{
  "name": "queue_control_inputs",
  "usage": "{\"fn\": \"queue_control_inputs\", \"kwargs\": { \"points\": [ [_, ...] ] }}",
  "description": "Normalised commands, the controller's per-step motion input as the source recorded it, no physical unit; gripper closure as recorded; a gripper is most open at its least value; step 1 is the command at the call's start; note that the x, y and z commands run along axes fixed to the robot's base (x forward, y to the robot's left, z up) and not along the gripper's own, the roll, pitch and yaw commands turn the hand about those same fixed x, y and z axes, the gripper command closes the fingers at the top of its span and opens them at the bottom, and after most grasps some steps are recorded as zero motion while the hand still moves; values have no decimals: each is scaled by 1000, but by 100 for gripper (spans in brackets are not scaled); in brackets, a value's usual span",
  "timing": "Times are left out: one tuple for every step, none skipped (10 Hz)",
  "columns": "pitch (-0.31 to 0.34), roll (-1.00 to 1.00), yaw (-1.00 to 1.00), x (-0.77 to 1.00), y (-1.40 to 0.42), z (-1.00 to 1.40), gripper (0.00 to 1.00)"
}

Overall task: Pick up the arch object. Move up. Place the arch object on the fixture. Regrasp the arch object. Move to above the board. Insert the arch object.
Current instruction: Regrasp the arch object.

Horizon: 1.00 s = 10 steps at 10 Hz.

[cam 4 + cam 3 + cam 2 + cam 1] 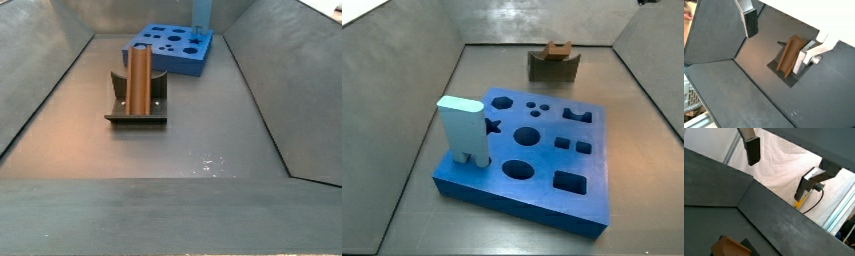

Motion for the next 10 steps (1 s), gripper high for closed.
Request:
{"fn": "queue_control_inputs", "kwargs": {
  "points": [
    [16,182,132,262,-58,-19,0],
    [23,176,111,258,-55,-22,0],
    [29,171,102,254,-54,-25,0],
    [39,161,95,247,-54,-28,0],
    [45,155,94,242,-54,-30,0],
    [53,147,95,236,-55,-31,0],
    [57,143,97,233,-55,-30,0],
    [63,137,101,228,-53,-27,0],
    [66,135,103,225,-52,-25,0],
    [68,134,104,223,-51,-24,0]
  ]
}}
